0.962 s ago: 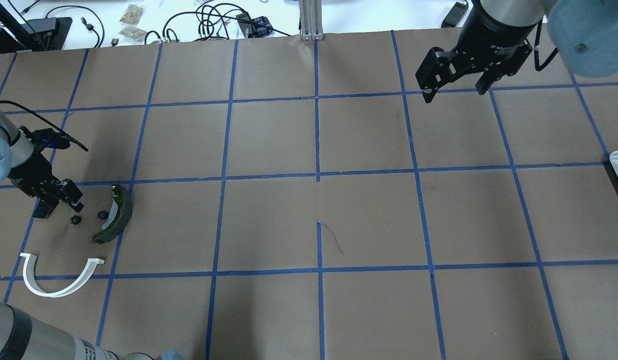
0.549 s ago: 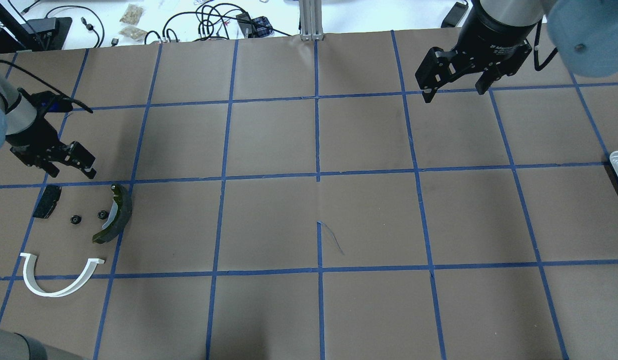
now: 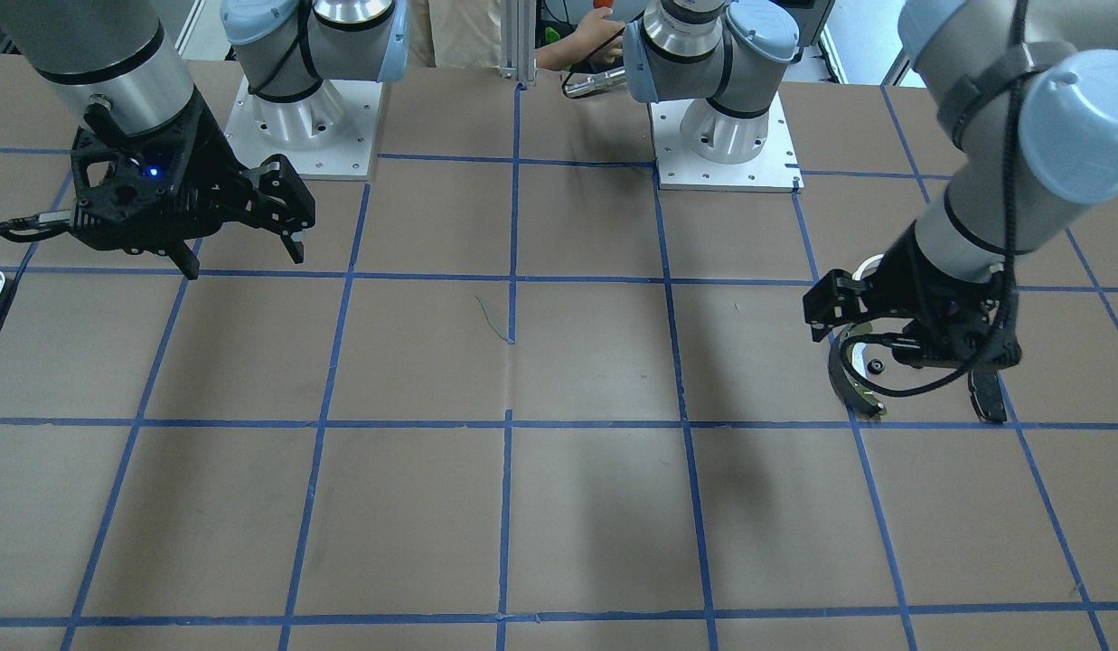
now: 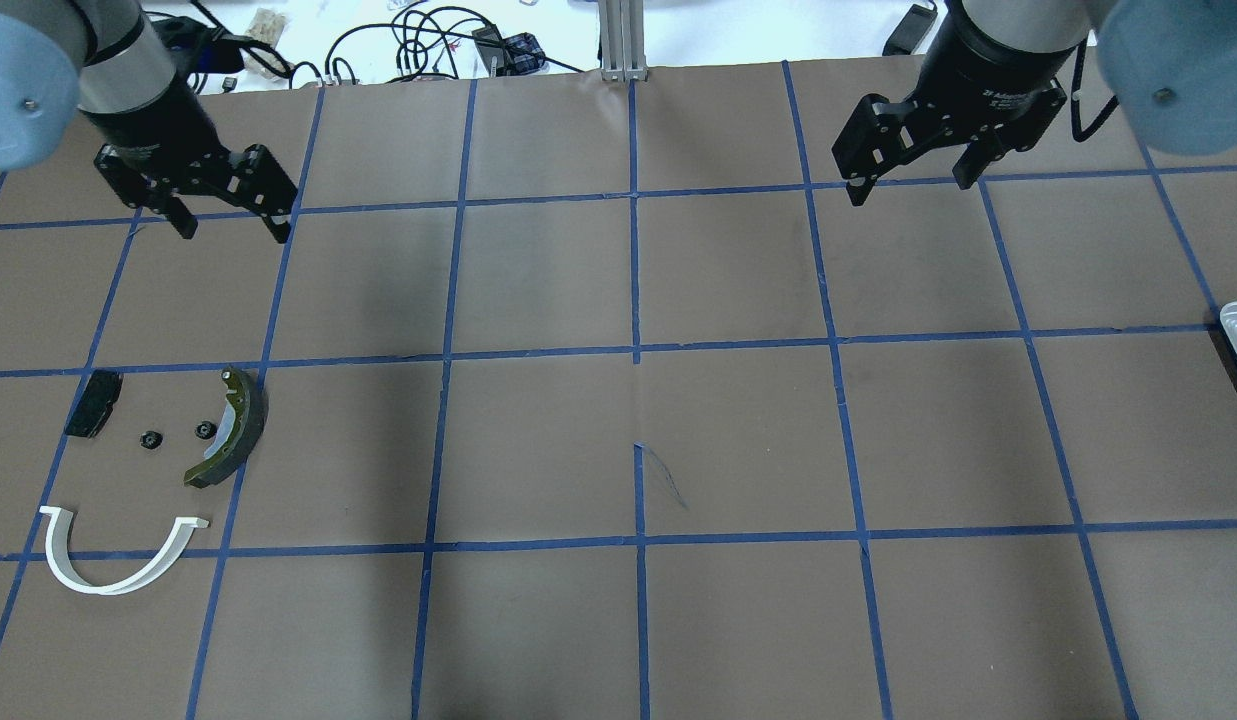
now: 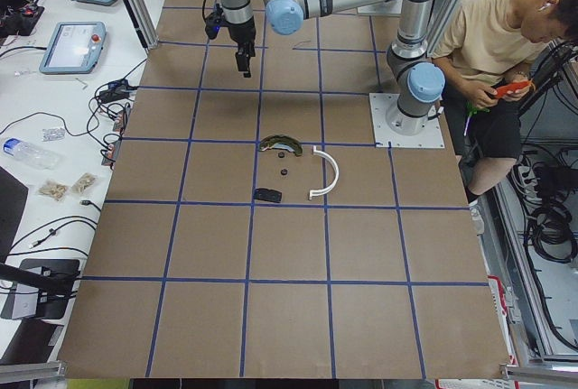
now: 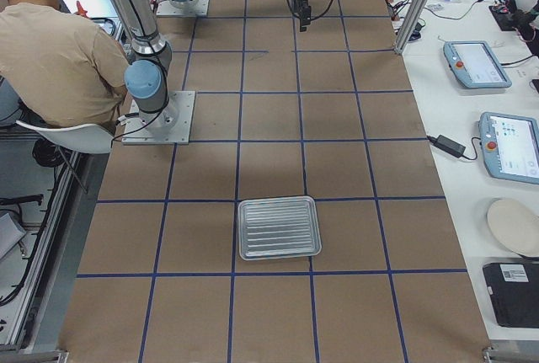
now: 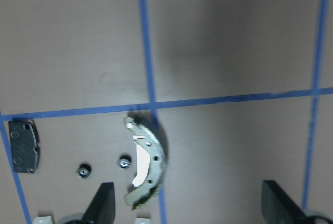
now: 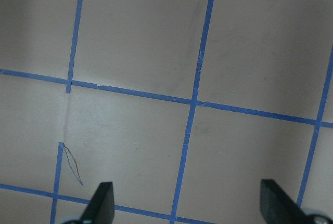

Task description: Place bearing gear from tray to pile

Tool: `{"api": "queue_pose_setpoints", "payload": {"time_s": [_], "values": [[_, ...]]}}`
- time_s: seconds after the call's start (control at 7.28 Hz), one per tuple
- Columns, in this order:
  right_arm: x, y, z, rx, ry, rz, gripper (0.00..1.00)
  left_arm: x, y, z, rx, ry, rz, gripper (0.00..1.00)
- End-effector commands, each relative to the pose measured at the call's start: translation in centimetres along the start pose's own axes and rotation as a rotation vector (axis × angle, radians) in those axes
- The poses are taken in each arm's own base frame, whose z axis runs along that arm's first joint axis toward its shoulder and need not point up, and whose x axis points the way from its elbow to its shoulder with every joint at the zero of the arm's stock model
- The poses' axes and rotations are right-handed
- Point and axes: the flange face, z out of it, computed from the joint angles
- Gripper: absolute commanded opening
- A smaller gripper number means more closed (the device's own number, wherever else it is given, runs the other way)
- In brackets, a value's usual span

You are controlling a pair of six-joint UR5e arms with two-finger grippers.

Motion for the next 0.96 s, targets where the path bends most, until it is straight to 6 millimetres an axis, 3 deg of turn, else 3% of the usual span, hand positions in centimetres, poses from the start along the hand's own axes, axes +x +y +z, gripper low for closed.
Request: {"api": "queue_pose_setpoints", "payload": {"time_s": [0.0,0.55,0.82], "values": [[0.1,0.0,-0.1,0.0,0.008,-0.001,1.0,4.9,2.4,-3.1,0.041,-0.008,-0.042,1.0],[0.1,0.0,-0.4,0.007,0.014,-0.001,1.0,7.0,5.9,-3.8,0.035,0.086,-0.026,1.0],[0.1,-0.1,-0.3,0.006,0.012,-0.001,1.0,7.3,8.2,-2.1,0.006,0.078,-0.024,1.0]]}}
